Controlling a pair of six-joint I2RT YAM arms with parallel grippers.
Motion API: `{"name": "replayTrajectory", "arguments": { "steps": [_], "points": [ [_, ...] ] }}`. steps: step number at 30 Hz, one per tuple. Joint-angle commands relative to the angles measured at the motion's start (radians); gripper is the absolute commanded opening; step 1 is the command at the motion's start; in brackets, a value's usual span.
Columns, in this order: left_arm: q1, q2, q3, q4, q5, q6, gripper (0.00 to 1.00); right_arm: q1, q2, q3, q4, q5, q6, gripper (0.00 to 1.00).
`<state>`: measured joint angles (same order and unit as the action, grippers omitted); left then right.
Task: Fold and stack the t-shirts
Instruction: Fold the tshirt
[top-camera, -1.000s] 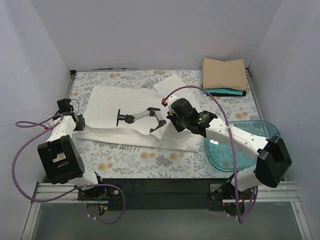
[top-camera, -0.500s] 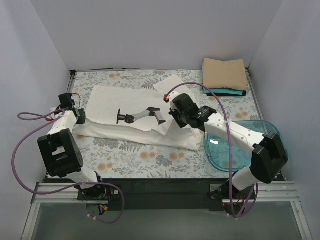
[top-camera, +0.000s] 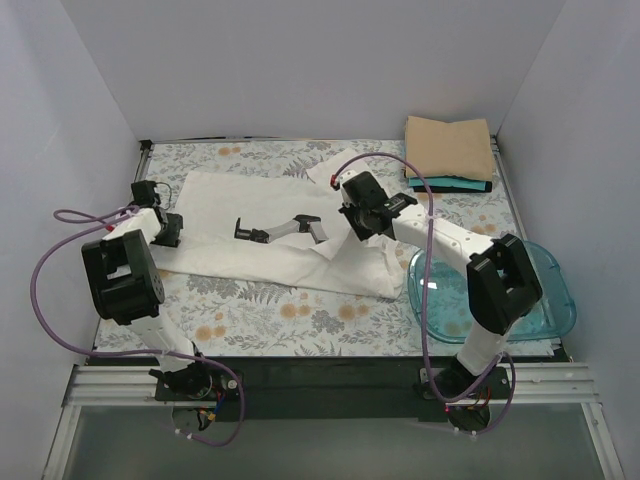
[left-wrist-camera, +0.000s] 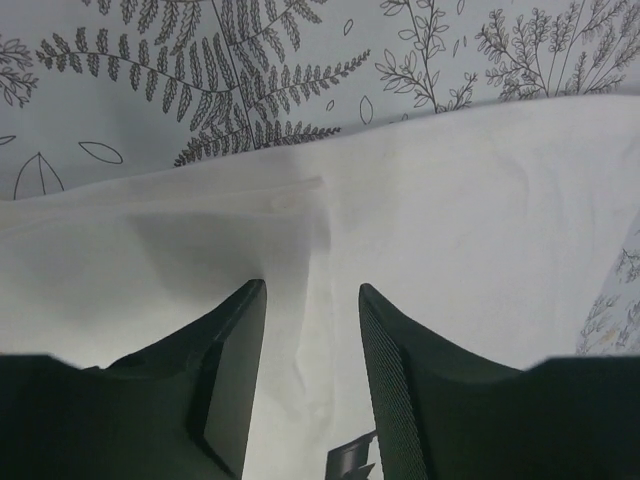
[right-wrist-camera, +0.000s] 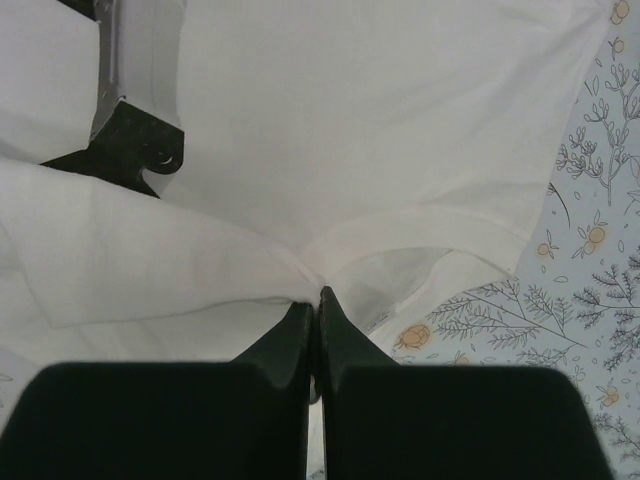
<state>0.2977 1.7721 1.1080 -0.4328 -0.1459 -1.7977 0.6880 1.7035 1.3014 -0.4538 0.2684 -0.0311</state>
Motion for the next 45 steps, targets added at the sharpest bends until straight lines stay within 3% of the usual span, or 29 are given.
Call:
{"name": "replayTrajectory", "arguments": {
  "steps": [1, 2, 3, 5, 7, 8, 9, 13, 16, 20, 21, 23, 25, 38, 45],
  "points": [
    [-0.008, -0.011, 0.047, 0.005, -0.035, 0.023, 0.46, -0.034, 0.073, 0.087, 0.029, 0.006, -0.023, 0.01],
    [-0.008, -0.011, 0.053, 0.002, -0.032, 0.027, 0.53, -0.048, 0.105, 0.119, 0.033, -0.015, -0.029, 0.02],
    [-0.008, -0.011, 0.061, 0.002, -0.032, 0.034, 0.53, -0.057, 0.105, 0.119, 0.035, -0.015, -0.029, 0.04],
    [-0.008, -0.013, 0.094, -0.009, -0.038, 0.053, 0.75, -0.073, 0.159, 0.171, 0.037, -0.04, -0.02, 0.08],
    [-0.008, -0.014, 0.116, -0.044, -0.055, 0.058, 0.76, -0.09, 0.197, 0.196, 0.04, -0.035, -0.012, 0.13],
    [-0.008, -0.023, 0.128, -0.058, -0.066, 0.067, 0.76, -0.094, 0.208, 0.216, 0.038, -0.041, -0.015, 0.34],
    [-0.008, -0.033, 0.131, -0.066, -0.075, 0.067, 0.77, -0.097, 0.223, 0.226, 0.041, -0.044, -0.018, 0.44],
    [-0.015, -0.097, 0.112, -0.075, -0.07, 0.081, 0.77, -0.1, 0.21, 0.253, 0.038, -0.02, -0.006, 0.64],
    [-0.046, -0.175, 0.053, -0.075, -0.061, 0.087, 0.77, -0.1, 0.112, 0.161, 0.07, -0.037, 0.057, 0.98],
    [-0.11, -0.269, -0.078, -0.038, -0.05, 0.083, 0.77, -0.099, -0.066, -0.092, 0.252, -0.254, 0.128, 0.98],
    [-0.132, -0.295, -0.132, -0.023, -0.034, 0.083, 0.77, -0.1, -0.124, -0.21, 0.311, -0.42, 0.149, 0.98],
    [-0.15, -0.309, -0.175, 0.011, -0.008, 0.086, 0.77, -0.099, -0.165, -0.302, 0.464, -0.623, 0.183, 0.98],
    [-0.172, -0.312, -0.224, 0.032, 0.02, 0.092, 0.77, -0.099, -0.159, -0.367, 0.529, -0.698, 0.232, 0.98],
    [-0.18, -0.208, -0.254, 0.005, -0.066, 0.129, 0.77, -0.065, 0.105, -0.217, 0.576, -0.729, 0.23, 0.98],
    [-0.178, -0.209, -0.247, -0.021, -0.129, 0.127, 0.77, -0.067, 0.168, -0.182, 0.581, -0.675, 0.249, 0.98]
  ]
}}
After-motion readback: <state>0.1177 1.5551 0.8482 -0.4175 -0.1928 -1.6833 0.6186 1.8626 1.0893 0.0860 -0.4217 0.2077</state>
